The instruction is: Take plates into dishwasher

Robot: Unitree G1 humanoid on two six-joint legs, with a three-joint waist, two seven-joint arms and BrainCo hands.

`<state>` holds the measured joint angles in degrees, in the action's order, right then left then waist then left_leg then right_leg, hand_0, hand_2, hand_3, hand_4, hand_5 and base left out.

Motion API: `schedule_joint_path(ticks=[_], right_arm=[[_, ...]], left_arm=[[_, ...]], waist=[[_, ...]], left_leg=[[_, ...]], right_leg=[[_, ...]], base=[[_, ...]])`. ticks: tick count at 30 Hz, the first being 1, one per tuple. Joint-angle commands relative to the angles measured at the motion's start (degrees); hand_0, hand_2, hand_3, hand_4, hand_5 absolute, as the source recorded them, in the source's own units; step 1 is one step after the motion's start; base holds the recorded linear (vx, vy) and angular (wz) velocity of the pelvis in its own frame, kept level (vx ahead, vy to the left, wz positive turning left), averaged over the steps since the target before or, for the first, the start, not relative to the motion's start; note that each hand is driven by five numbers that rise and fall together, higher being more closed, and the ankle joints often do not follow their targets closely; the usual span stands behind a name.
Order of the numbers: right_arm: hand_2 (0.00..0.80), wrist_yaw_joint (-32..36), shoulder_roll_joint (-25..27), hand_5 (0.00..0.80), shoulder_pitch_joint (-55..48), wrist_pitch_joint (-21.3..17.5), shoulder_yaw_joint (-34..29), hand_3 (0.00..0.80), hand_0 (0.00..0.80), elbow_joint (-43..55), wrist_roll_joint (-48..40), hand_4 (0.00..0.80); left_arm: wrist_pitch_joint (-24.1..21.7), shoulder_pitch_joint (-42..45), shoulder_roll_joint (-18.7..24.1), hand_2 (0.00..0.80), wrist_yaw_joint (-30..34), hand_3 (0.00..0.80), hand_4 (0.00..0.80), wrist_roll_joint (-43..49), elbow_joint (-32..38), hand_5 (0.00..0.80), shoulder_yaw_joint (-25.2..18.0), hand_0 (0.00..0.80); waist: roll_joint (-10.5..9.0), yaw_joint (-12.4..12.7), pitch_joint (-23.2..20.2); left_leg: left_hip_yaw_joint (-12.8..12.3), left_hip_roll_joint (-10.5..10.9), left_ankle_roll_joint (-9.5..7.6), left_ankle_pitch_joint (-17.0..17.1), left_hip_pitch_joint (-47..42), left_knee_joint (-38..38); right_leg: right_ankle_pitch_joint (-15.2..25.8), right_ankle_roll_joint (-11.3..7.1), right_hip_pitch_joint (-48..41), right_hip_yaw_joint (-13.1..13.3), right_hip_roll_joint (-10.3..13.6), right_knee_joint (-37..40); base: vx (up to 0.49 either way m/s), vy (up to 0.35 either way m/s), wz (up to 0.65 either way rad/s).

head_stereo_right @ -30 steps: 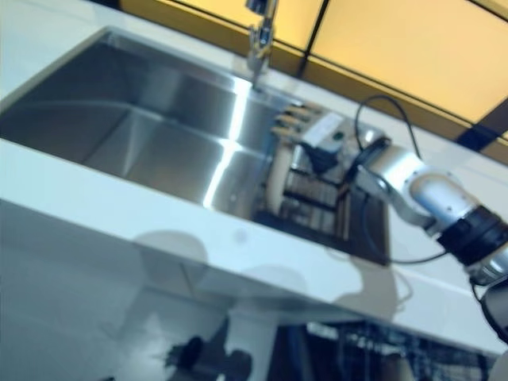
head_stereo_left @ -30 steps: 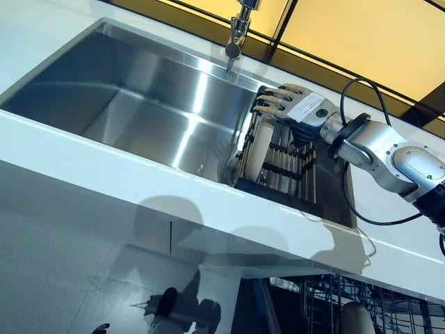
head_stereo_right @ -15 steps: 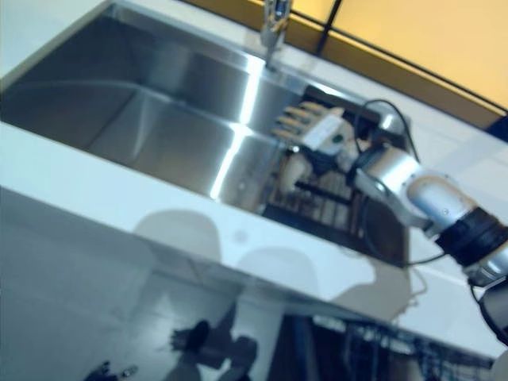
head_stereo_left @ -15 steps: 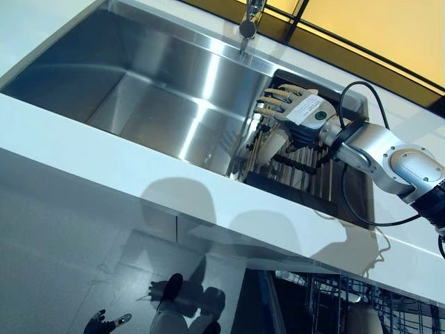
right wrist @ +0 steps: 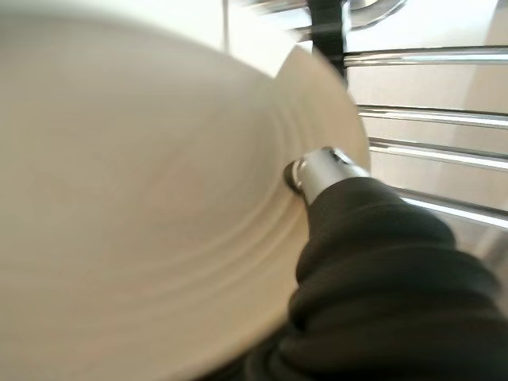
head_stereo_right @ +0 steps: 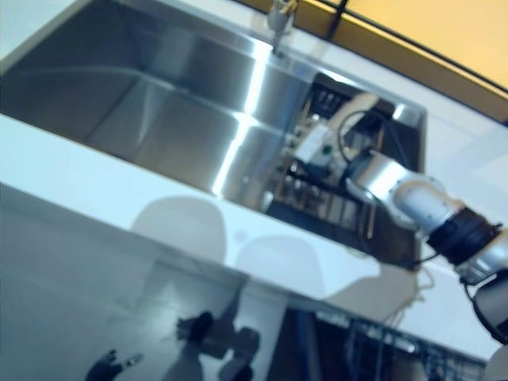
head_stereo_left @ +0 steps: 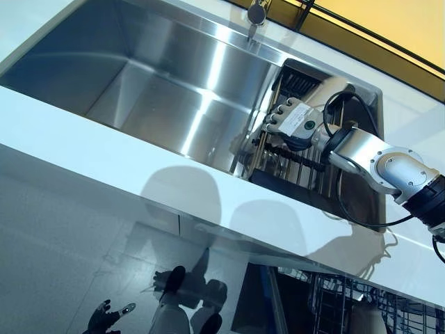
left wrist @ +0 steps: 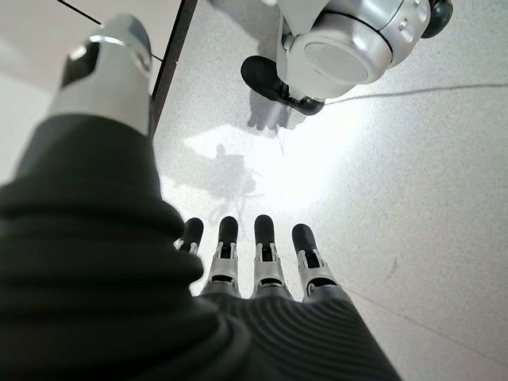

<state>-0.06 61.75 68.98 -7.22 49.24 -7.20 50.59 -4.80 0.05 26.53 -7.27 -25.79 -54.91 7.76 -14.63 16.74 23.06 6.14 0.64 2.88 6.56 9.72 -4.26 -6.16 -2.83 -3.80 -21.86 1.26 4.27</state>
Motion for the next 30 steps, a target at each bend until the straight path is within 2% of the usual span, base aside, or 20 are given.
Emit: schedule_joint_path(ticks=[1,13,18,25,30], right_arm=[[0.8,0.36,2.67,0.8,2.92,0.22,1.28,0.8,0.8,-0.41,-0.25,0.8],[0.8,-1.28,5.5,0.8,-1.84,0.29,-3.18,0.8,0.8,-3.28,1.03,0.8],[0.8,-0.37,6.3,0.8,-2.79,1.73,-4.5,0.8,0.8,-4.23,-1.71,0.8],[0.8,-2.97,8.37,0.8,-3.98,5.09,-7.63,0.8,0.8,-6.84,-9.0,0.8],[0.8,-6.74,10.94,0.8,-3.16,8.64,-10.32,0.8,0.8,-8.94,-17.78,0.8]], left_arm=[[-1.03,2.53,-0.52,0.0,0.3,0.0,0.0,0.04,1.19,0.0,-0.82,0.0],[-1.22,4.02,-1.01,0.0,0.38,0.0,0.0,1.62,0.05,0.0,-1.93,0.0],[-1.66,4.53,-1.24,0.0,0.41,0.0,0.0,2.28,-0.41,0.0,-2.01,0.0],[-2.0,5.53,-1.87,0.0,-0.02,0.0,0.0,3.11,-0.9,0.0,-2.34,0.0],[-2.54,6.31,-2.29,0.0,-0.02,0.0,0.0,3.62,-1.53,0.0,-2.26,0.0]], waist=[[0.29,1.1,-1.8],[-0.17,-0.6,-5.01],[-0.11,-1.18,-6.03],[-0.19,-2.57,-8.16],[-0.02,-4.33,-10.41]], left_leg=[[-1.02,0.0,-0.91,-3.88,-2.73,-0.74],[-2.36,-0.18,-1.22,-5.07,-5.85,-0.74],[-2.89,-0.11,-1.4,-5.53,-7.07,-0.74],[-3.97,-0.04,-1.86,-6.48,-8.98,-0.74],[-5.48,-0.08,-2.36,-7.55,-10.99,-0.74]], right_leg=[[11.18,-5.25,6.13,-0.15,2.57,0.12],[11.0,-5.39,4.06,1.46,2.33,0.42],[11.04,-5.53,3.25,2.09,2.38,0.55],[11.03,-5.74,2.15,3.42,2.27,0.73],[11.0,-5.86,1.39,5.2,2.07,0.73]], base=[[0.0,0.0,0.0],[0.014,0.001,-0.03],[0.006,0.004,-0.07],[0.0,0.0,0.0],[-0.001,0.025,-0.14]])
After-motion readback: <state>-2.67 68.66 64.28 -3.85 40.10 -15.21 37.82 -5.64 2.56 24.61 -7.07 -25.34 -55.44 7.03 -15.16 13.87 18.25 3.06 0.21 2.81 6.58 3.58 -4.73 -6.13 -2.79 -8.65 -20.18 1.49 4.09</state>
